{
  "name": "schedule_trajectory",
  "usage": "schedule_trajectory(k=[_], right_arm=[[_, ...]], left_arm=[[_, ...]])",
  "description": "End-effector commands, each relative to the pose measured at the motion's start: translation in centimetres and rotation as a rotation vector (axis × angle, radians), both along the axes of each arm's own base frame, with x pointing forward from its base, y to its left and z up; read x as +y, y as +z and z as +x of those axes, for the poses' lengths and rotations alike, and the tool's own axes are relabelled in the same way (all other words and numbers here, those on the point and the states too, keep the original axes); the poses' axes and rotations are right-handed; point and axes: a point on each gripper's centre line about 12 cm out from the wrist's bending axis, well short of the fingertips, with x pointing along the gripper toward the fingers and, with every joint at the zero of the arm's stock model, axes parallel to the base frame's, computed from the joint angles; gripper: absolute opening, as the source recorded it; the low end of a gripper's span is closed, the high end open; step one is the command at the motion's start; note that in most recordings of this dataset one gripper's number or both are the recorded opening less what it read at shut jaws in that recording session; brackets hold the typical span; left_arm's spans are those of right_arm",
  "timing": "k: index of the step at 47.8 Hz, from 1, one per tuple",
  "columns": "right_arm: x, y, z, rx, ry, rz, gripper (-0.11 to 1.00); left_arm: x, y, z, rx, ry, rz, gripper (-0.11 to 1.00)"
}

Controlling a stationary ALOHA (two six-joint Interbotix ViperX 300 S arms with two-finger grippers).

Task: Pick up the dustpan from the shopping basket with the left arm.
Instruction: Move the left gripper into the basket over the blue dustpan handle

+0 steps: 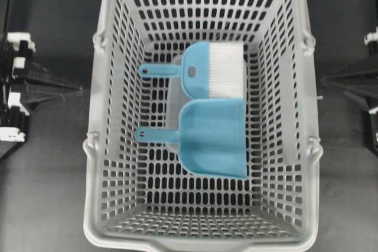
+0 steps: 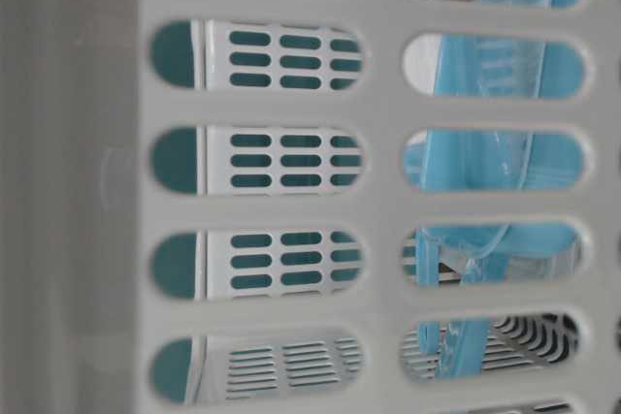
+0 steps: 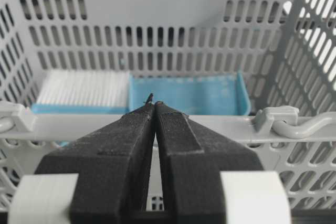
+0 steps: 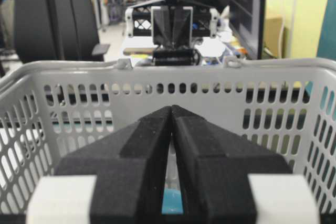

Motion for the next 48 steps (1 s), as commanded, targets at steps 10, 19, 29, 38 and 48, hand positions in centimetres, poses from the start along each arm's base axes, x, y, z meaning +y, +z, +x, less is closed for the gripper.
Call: schedule_trajectory(k=[10,19,29,38,48], right_arm=[[0.1,0.5,0.0,-0.012,0.007,0.027,0.00],[0.1,0.5,-0.1,-0.011,0.006,0.027,0.00],[0.1,0.3,0.0,0.012,0.006,0.027,0.00],[0.1,-0.1,-0.1,0.048,0.004,0.027,0.00],[0.1,0.0,-0.4,0.041,0.004,0.027,0.00]], left_arm=[[-1.2,8.6,1.7,0.063,-0.055,0.011,0.00],[-2.0,11.3,6.4,0.318,-0.064,0.023,0.00],[-2.8,10.8,13.1,0.587,-0.067,0.047,0.00],[-3.4,8.7,17.4,0.796,-0.072,0.079,0.00],[-3.5,4.3,19.0,1.009,-0.081,0.122,0.00]])
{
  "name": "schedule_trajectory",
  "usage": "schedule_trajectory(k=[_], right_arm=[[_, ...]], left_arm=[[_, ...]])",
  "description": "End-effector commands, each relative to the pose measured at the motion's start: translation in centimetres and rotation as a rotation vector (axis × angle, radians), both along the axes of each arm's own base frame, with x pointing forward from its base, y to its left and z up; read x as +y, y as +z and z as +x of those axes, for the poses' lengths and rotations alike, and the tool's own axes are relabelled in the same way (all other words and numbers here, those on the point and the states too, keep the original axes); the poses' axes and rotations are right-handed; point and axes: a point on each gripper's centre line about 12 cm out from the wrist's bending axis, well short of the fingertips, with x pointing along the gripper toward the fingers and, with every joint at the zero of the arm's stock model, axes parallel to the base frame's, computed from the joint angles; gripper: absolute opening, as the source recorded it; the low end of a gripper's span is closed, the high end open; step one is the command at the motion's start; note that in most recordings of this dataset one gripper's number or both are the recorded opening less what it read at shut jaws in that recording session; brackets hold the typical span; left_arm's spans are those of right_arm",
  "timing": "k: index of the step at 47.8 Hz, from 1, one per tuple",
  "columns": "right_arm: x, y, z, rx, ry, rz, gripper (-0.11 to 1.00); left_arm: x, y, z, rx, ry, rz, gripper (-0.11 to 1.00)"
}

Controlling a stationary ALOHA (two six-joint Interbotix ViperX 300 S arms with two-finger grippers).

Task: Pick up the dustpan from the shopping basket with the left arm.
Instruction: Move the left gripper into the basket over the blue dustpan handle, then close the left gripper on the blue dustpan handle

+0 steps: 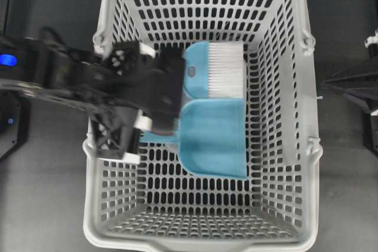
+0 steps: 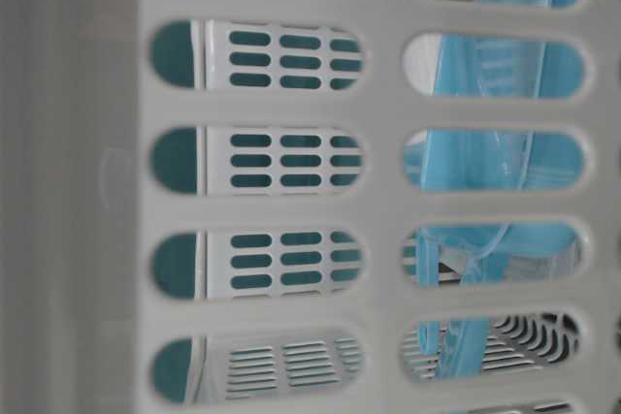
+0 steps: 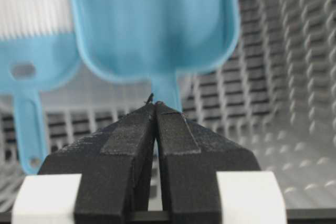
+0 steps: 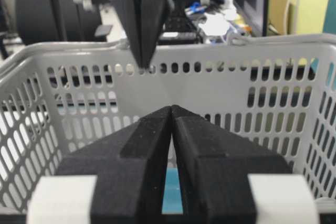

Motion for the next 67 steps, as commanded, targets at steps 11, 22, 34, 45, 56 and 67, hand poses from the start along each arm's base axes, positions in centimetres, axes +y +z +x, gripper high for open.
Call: schedule_trajectory(k=[11,22,34,45,56,67], right_arm=[[0.0,0.3,0.0,-0.011,-0.001,0.003,0.00],[0.1,0.2,0.0,-0.009,0.004,0.003,0.00],[0.1,0.0,-0.1,-0.005,0.006,0.003,0.00],[0.1,0.0,-0.1,-0.003,0.006,0.003,0.00],[0.1,-0.1,-0.1,-0.002,0.006,0.003,0.00],[0.1,-0.2,-0.1,0.000,0.006,0.005,0.00]], left_arm=[[-0.1,-3.4,1.4,0.149,0.008,0.014,0.34],[-0.6,-8.6,2.4,0.274,-0.003,0.030,0.89],[-0.7,-11.8,3.3,0.283,0.054,-0.004,0.89],[0.1,-12.9,2.9,0.307,0.136,-0.041,0.87],[-0.3,-12.2,3.1,0.295,0.130,-0.043,0.46],[-0.4,-8.2,3.0,0.276,0.124,-0.041,0.29]])
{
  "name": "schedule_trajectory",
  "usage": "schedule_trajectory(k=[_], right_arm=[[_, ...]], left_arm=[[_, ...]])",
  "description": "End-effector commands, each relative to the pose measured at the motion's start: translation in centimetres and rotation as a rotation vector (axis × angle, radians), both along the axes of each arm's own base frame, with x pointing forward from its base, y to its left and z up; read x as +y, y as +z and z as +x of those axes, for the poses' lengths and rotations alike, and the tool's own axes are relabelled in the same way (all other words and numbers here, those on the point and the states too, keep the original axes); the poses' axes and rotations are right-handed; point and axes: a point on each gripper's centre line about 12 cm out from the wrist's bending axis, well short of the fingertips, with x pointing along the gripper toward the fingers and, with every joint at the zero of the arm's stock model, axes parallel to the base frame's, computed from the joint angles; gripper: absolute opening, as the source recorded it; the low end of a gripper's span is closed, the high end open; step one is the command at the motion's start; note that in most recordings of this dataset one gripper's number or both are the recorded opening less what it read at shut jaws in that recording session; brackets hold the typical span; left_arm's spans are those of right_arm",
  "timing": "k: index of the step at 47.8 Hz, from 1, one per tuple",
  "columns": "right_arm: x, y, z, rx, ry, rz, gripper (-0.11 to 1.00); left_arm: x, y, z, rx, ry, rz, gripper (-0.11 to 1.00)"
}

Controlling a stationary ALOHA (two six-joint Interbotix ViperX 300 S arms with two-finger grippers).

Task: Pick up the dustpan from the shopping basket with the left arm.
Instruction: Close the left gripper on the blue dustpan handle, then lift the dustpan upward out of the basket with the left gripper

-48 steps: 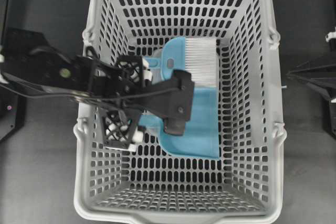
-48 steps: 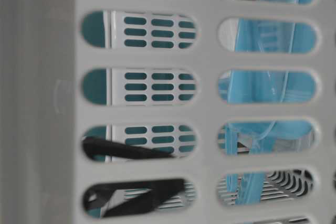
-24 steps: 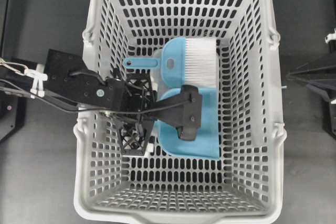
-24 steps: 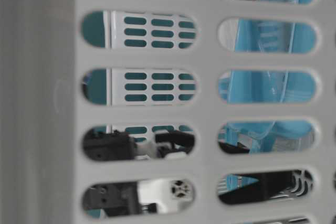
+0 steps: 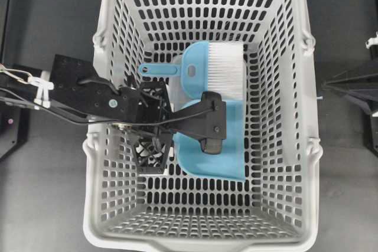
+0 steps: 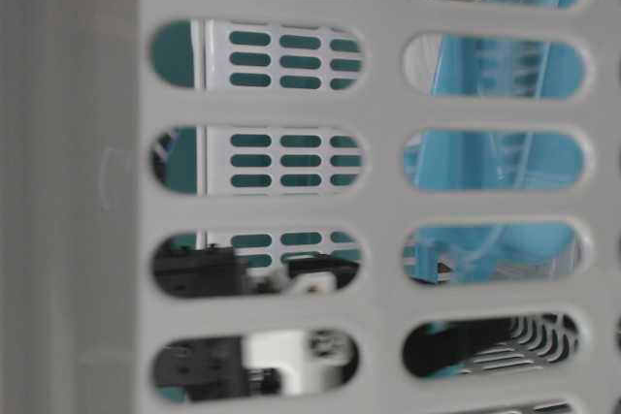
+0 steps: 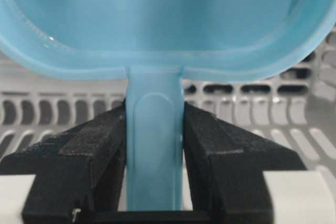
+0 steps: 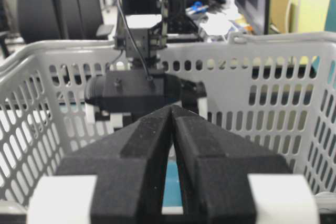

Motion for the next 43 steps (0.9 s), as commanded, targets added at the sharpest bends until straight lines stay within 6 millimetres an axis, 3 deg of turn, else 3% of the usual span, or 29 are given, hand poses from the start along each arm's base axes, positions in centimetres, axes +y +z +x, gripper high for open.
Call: schedule_trajectory(k=[1,17,21,26,43], right_arm=[[0.0,0.2,0.1,-0.005,0.001,0.008,0.00],[0.0,0.1,0.1,-0.003,0.000,0.009,0.00],[0.0,0.1,0.1,-0.003,-0.001,0.011,0.00],[0.0,0.1,0.1,-0.003,0.000,0.011,0.00],[0.0,0.1,0.1,-0.004,-0.002,0.012,0.00]], left_arm=[[0.2,4.3,0.1,-0.063,0.002,-0.001,0.29],[1.9,16.4,-2.1,-0.173,0.029,0.000,0.29],[2.1,18.5,-2.9,-0.227,0.027,-0.001,0.29],[2.4,19.3,-3.4,-0.248,0.025,0.001,0.29],[2.9,18.5,-3.0,-0.279,0.031,0.006,0.29]])
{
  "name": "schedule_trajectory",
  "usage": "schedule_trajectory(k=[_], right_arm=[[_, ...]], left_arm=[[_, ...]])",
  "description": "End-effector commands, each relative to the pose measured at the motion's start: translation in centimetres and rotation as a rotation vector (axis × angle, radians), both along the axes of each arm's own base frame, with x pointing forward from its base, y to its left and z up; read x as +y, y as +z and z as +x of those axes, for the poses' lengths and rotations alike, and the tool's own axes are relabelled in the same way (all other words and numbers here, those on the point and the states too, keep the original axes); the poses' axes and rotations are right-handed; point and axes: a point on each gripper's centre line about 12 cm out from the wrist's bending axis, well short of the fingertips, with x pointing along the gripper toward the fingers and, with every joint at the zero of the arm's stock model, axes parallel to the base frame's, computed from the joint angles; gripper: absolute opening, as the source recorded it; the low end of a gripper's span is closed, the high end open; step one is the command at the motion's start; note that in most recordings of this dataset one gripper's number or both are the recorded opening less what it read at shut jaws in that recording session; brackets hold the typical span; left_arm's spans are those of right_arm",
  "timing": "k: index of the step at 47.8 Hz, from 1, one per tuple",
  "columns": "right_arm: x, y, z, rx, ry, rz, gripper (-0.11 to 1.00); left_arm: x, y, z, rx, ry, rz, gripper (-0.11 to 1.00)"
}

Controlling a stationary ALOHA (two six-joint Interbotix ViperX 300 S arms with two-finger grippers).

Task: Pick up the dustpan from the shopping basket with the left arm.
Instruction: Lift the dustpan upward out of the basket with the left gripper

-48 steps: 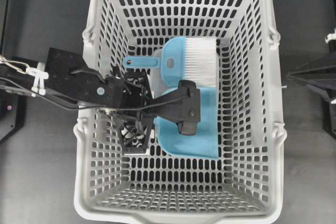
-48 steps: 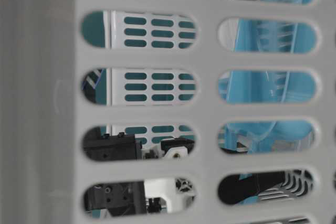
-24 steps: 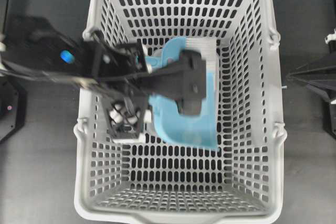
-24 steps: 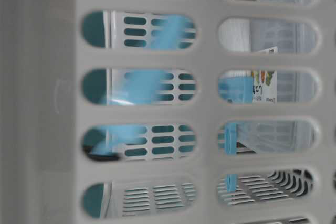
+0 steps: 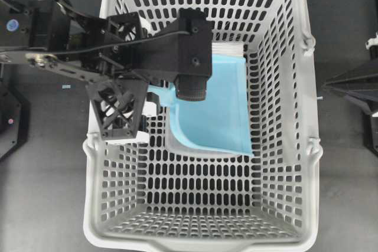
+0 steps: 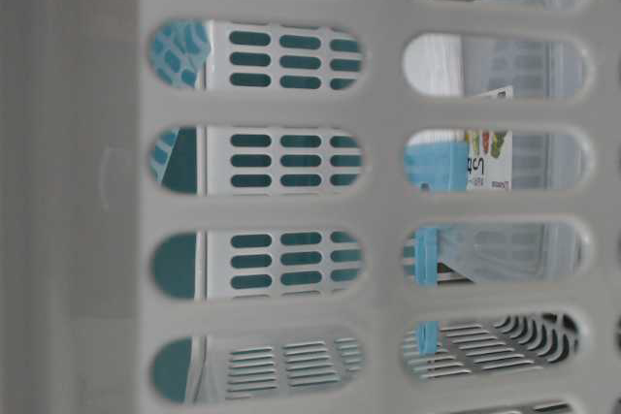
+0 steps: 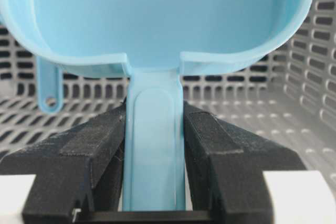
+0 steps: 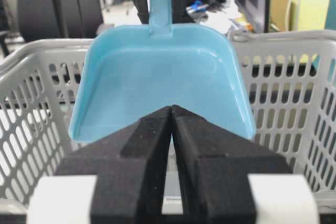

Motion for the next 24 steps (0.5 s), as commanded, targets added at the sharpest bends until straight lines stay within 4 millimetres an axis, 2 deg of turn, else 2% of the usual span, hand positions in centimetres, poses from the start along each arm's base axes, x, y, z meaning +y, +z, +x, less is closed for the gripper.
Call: schedule_trajectory(k=[1,24], right_arm=[[0.0,0.3,0.1,-0.006,0.000,0.008,0.00],[-0.1,0.2,0.1,-0.005,-0.006,0.008,0.00]], left_arm=[[0.4,1.3,-0.5,-0.049,0.007,0.004,0.29],[0.3,0.3,0.3,-0.034,-0.021,0.021,0.29]])
